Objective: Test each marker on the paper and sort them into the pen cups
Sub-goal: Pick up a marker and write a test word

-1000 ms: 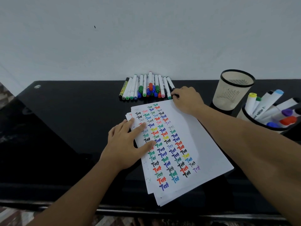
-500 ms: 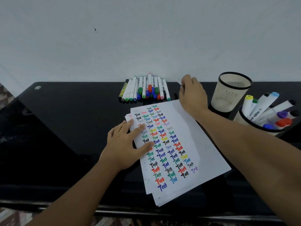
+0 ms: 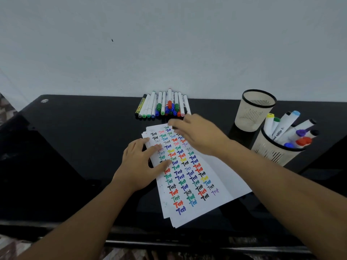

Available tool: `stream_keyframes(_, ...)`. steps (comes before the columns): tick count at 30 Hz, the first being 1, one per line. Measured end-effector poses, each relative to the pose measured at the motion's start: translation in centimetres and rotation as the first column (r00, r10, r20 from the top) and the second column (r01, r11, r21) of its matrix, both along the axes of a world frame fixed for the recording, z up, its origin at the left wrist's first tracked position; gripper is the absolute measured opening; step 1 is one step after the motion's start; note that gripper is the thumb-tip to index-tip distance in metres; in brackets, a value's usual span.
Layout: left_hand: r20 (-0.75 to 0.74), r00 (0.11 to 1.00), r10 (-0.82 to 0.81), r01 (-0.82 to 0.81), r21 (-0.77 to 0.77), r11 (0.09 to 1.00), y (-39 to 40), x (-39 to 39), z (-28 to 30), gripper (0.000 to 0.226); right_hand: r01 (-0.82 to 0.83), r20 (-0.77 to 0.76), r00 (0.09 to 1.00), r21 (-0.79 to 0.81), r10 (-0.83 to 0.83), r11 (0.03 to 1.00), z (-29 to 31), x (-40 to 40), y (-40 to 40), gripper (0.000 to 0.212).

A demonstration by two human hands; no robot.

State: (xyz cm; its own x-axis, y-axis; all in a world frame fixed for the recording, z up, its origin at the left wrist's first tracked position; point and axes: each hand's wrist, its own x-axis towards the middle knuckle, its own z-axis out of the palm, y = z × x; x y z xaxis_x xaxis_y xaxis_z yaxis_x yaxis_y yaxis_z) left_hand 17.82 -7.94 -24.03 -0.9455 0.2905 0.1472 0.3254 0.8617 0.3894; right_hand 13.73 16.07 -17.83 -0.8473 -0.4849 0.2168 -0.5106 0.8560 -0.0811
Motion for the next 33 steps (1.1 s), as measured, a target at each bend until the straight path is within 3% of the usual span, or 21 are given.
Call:
stream_keyframes(3,-0.070,0.997,0.011,-0.008,0.043,0.999,-0.1,0.1,-0.2,0.079,0.041,0.240,0.970,0.008,-0.042,0.999,-0.9,0.6,-0.8,0.045)
stream_keyframes(5,-0.103,0.995,0.011,-0.005,0.055,0.998,-0.2,0.1,-0.2,0.074,0.054,0.322,0.946,-0.044,-0.037,0.998,-1.5,1.0,-1.0,0.030)
stream_keyframes(7,-0.125,0.992,0.007,0.001,0.065,0.998,-0.2,0.1,-0.3,0.069,0.018,0.294,0.955,0.011,-0.020,1.000,-1.6,1.0,-1.3,0.020)
stream_keyframes(15,-0.172,0.985,-0.030,0.048,0.102,0.994,-0.1,0.3,-0.1,0.052,-0.065,0.152,0.988,0.207,0.034,0.976,-1.6,1.8,-2.1,0.035)
stream_keyframes(20,-0.248,0.964,-0.094,0.122,0.100,0.988,-0.4,0.1,-0.7,0.032,-0.056,0.109,0.993,0.193,0.035,0.980,-2.3,1.7,-2.5,0.038)
stream_keyframes(33,-0.275,0.956,-0.103,0.137,0.109,0.985,-0.3,0.2,-0.6,0.029,-0.051,0.109,0.993,0.126,0.037,0.991,-2.8,1.9,-2.7,0.037)
